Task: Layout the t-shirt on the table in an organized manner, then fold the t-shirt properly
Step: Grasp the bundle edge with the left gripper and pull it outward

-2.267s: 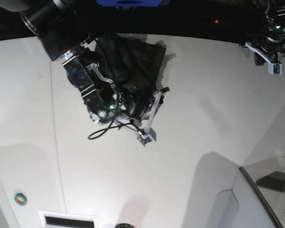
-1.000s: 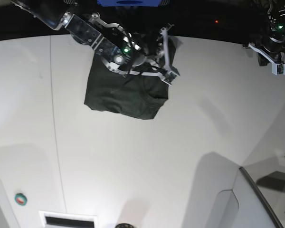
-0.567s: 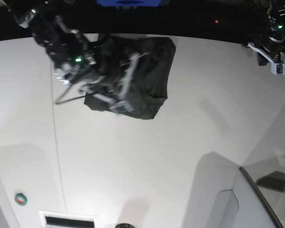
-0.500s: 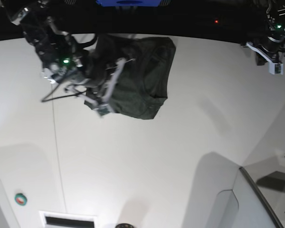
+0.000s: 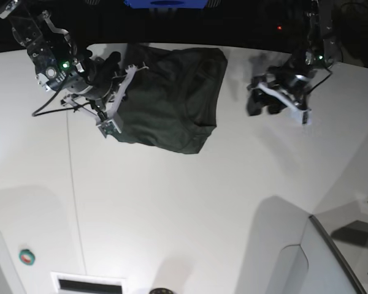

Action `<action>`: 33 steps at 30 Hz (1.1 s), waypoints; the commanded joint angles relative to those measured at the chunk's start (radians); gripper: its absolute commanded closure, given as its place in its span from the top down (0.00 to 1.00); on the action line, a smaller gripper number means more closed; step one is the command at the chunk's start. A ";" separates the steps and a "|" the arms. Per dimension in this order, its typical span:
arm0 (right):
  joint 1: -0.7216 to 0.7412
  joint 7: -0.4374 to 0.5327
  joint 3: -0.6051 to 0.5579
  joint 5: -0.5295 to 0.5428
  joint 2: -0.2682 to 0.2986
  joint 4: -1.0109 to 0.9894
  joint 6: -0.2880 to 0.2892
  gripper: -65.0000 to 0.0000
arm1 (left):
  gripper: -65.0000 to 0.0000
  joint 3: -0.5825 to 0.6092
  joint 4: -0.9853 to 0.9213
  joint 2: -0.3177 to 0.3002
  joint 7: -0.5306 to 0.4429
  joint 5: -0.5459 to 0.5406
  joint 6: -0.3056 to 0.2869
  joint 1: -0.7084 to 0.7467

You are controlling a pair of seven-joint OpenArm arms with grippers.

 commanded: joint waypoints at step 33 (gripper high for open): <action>-0.012 0.018 0.007 0.000 0.003 -0.022 0.002 0.00 | 0.88 0.435 -0.350 -0.038 -0.017 -0.229 -0.148 -0.181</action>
